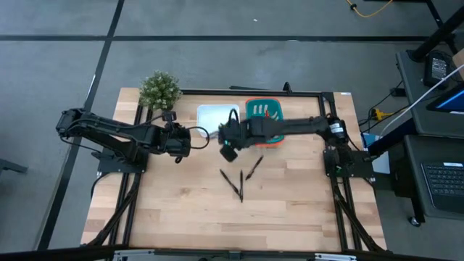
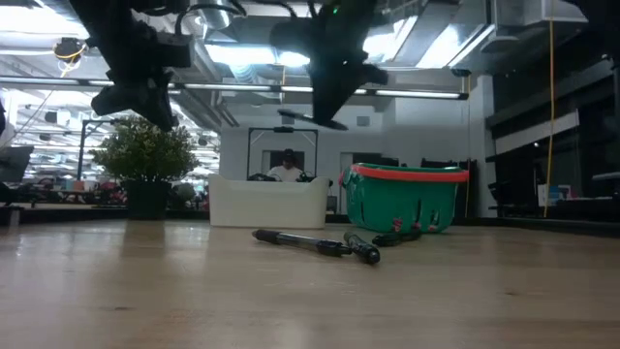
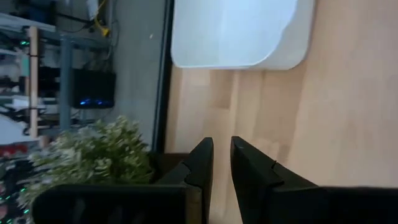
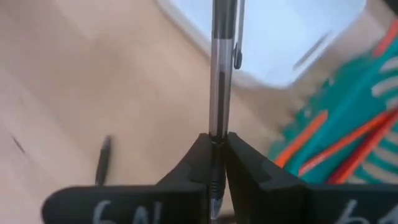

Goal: Sort pens & pencils
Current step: Put the right black ballpen into the white bin

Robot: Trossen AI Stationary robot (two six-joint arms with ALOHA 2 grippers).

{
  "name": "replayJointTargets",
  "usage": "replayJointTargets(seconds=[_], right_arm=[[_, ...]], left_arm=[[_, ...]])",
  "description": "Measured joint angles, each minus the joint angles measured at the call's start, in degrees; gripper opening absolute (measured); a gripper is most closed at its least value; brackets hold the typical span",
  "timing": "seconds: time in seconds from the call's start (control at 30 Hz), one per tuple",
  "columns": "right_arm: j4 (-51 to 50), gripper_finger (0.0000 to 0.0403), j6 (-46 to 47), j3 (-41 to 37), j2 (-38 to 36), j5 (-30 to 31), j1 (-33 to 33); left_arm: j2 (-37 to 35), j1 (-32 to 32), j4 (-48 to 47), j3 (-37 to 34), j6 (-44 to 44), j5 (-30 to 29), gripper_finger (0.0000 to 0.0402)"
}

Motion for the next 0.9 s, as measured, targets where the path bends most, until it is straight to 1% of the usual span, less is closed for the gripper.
replayJointTargets(seconds=[0.17,0.23,0.43,0.53,0.67,0.83,0.9], right_arm=[[1.9,0.0029,-6.1,0.0,0.0,-1.5,-5.0],[3.2,0.0029,-8.1,0.0,0.0,-2.5,-6.6],[12.0,0.0029,-15.4,0.0,0.0,-4.7,-11.0],[15.4,0.0029,-17.3,0.1,0.7,-7.3,-12.8],[16.5,0.0029,-19.5,0.0,2.8,-8.9,-14.6],[19.5,0.0029,-21.5,0.0,6.2,-12.9,-16.2],[19.8,0.0029,-21.9,0.0,7.4,-13.3,-16.8]], left_arm=[[0.0,1.8,-1.6,0.0,0.0,-0.7,0.0050],[0.0,2.8,-1.5,0.0,0.0,-1.9,0.0050],[0.0,4.9,-1.5,0.0,0.0,-2.2,0.0050],[0.0,5.3,-1.5,0.0,0.0,-2.2,0.0050],[0.0,5.5,-1.4,0.0,0.0,-2.2,0.0050],[0.0,5.5,-1.1,0.0,0.3,-2.2,0.0050],[0.0,5.5,-0.9,0.0,0.5,-2.2,0.0050]])
